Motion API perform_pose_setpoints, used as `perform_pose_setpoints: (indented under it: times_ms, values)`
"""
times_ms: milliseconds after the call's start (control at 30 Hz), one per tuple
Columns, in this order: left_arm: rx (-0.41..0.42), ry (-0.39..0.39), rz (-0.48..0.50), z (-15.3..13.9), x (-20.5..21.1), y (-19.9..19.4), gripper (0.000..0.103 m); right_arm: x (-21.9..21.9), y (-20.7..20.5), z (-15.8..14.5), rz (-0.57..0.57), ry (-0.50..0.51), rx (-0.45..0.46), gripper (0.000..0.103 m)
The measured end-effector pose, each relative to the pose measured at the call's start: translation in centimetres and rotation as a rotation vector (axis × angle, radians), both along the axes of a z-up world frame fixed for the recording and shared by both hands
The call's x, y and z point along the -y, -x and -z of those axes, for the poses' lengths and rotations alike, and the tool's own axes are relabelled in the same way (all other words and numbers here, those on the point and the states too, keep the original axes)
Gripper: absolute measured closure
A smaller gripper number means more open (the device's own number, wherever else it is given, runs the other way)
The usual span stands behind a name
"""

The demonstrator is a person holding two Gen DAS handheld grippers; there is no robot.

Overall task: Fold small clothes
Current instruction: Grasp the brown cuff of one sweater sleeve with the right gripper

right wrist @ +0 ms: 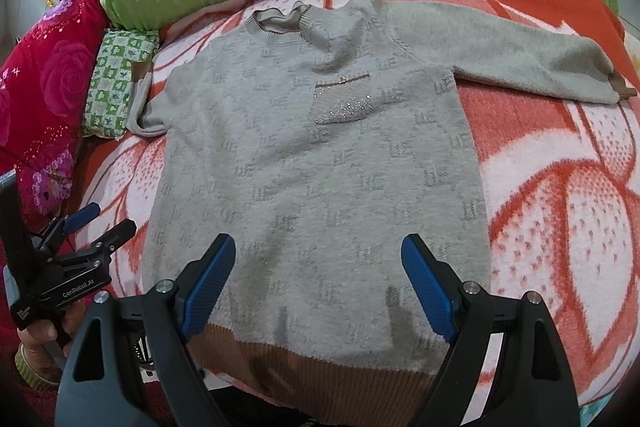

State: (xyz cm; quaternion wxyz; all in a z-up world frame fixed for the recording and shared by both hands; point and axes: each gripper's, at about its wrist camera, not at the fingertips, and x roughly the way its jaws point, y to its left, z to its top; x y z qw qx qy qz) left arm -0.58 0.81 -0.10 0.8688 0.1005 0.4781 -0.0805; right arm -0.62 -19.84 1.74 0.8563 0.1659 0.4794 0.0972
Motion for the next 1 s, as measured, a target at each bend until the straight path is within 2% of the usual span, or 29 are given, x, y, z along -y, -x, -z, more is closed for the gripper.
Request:
perform_pose_setpoints:
  times_ms: [167, 400, 833, 933, 1000]
  values:
    - [-0.02, 0.009, -0.002, 0.4, 0.3, -1.2, 0.013, 1.3, -0.5, 0.3, 0.023, -0.022, -0.012, 0.018]
    - [-0.052, 0.02, -0.004, 1.1, 1.5, -4.7, 0.013, 7.6, -2.2, 1.1, 0.144, -0.065, -0.038, 0.018]
    - [-0.106, 0.044, -0.02, 2.5, 5.4, -14.2, 0.013, 26.5, -5.5, 4.7, 0.553, -0.11, -0.055, 0.018]
    - [-0.129, 0.081, -0.035, 3.1, 6.0, -16.8, 0.013, 31.4, -6.5, 5.9, 0.652, -0.118, -0.056, 0.028]
    - [-0.153, 0.104, -0.06, 3.9, 6.4, -18.8, 0.013, 34.5, -7.5, 6.8, 0.709, -0.126, -0.066, 0.038]
